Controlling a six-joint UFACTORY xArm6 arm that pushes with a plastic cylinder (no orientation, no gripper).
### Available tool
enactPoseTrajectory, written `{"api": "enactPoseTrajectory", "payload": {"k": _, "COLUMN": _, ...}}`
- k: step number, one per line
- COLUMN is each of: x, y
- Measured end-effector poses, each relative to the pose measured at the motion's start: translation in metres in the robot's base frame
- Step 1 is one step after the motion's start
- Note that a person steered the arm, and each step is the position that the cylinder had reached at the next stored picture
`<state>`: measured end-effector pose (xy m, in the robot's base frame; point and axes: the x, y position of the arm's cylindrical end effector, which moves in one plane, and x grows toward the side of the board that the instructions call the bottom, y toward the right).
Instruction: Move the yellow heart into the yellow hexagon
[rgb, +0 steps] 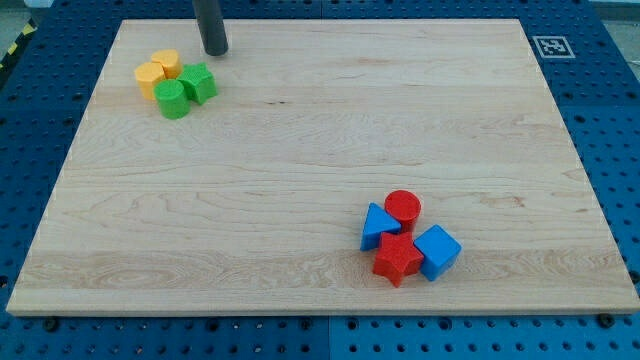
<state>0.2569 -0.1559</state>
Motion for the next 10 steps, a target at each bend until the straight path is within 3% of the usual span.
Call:
{"api": "enactPoseTrajectory", "payload": {"k": 2, "x": 0.000, "y": -0.036}}
{"api": "enactPoseTrajectory", "payload": {"k": 9, "x": 0.022, "y": -0.028}}
{"api": "enactPoseTrajectory", "payload": {"k": 10, "x": 0.019, "y": -0.001}}
